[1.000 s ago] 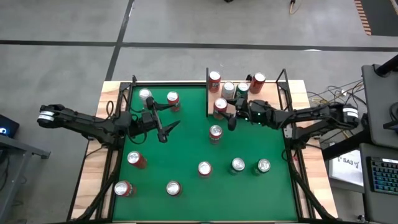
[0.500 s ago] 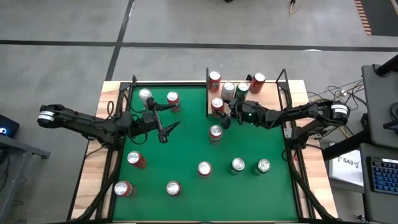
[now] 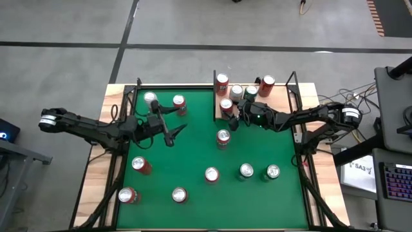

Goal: Place canned beverage on shelf
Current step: Put the red soda can on the shelf aligned with the other red soda can

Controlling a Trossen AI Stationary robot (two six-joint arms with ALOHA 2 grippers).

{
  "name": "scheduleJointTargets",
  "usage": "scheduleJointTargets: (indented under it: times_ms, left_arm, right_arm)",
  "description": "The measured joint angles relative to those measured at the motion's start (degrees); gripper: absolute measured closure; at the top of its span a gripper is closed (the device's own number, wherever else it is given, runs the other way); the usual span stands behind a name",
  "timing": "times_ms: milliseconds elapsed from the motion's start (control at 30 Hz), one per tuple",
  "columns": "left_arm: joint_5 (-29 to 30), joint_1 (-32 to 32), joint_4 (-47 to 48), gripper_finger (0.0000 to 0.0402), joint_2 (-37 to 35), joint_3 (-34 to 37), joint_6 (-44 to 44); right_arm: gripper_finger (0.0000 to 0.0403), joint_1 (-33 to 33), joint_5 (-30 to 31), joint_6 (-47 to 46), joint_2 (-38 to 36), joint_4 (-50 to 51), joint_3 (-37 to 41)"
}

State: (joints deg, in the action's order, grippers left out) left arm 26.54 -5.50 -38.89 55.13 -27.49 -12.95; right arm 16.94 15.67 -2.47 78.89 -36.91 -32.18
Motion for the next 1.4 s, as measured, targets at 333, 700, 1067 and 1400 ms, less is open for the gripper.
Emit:
scheduleJointTargets:
  times_ms: [333,700,1067,1400]
  left_arm:
    - [1.51,0.00,0.02,0.0080,0.00,0.00,-0.02]
    - [1.62,0.00,0.04,0.0080,0.00,0.00,-0.02]
    - [1.62,0.09,0.02,0.0080,0.00,0.00,-0.04]
    - [1.63,0.09,0.11,0.0080,0.00,0.00,-0.04]
  right_arm:
    - [0.0122,-0.01,2.96,0.08,0.00,0.62,0.00]
    - [0.0108,-0.01,4.13,-0.20,-0.03,1.37,0.00]
    - [0.0091,-0.03,5.31,-1.43,-0.04,1.53,0.00]
    - [0.0077,-0.03,7.05,-1.13,-0.17,1.57,0.09]
